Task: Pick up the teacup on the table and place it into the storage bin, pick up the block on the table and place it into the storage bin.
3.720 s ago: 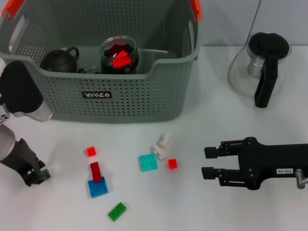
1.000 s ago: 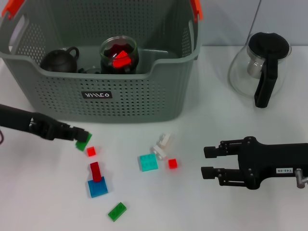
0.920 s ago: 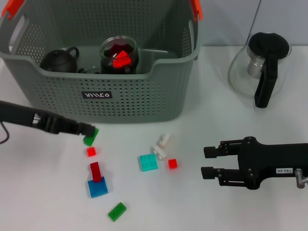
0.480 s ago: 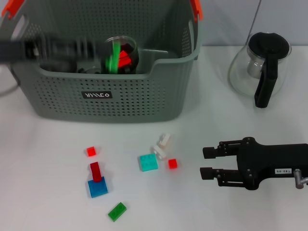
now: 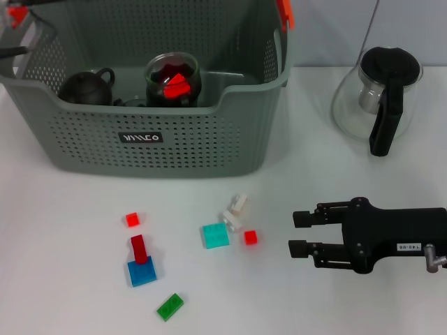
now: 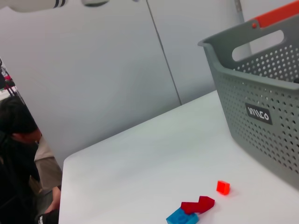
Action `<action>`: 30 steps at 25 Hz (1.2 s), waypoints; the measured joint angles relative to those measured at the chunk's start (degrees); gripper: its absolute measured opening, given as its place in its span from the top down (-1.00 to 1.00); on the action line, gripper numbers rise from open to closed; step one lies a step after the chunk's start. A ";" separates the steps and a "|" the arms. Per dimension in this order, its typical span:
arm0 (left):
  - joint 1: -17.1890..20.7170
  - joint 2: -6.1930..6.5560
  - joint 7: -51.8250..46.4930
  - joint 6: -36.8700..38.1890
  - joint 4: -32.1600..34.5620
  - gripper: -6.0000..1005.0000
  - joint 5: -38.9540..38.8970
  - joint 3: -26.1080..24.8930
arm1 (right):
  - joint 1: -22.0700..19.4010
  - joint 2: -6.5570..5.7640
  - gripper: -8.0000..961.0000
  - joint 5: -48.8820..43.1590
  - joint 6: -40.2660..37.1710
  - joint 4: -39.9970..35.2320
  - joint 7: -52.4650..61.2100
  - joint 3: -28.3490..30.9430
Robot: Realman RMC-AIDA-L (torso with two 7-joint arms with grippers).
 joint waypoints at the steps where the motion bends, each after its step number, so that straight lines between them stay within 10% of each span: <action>1: -0.16 -0.41 -0.19 -3.23 1.32 0.63 1.96 2.74 | 0.06 0.03 -0.21 0.08 0.03 0.03 -0.01 0.00; 8: -0.09 -4.27 -0.53 -17.18 5.72 0.62 12.34 12.56 | 0.29 0.52 -0.21 0.15 0.04 0.07 -0.09 0.00; 16: -0.37 -5.32 -3.47 -22.23 6.88 0.63 16.50 15.07 | 0.34 0.58 -0.21 0.19 0.03 0.07 0.05 0.00; 25: 0.44 -5.64 -4.14 -22.07 8.21 0.26 14.96 13.02 | 0.34 0.54 -0.21 0.19 0.08 0.06 -0.06 0.10; 30: 5.18 -5.84 5.95 -6.83 11.00 0.18 -0.60 4.92 | 0.32 0.54 -0.21 0.19 0.10 0.07 -0.12 0.09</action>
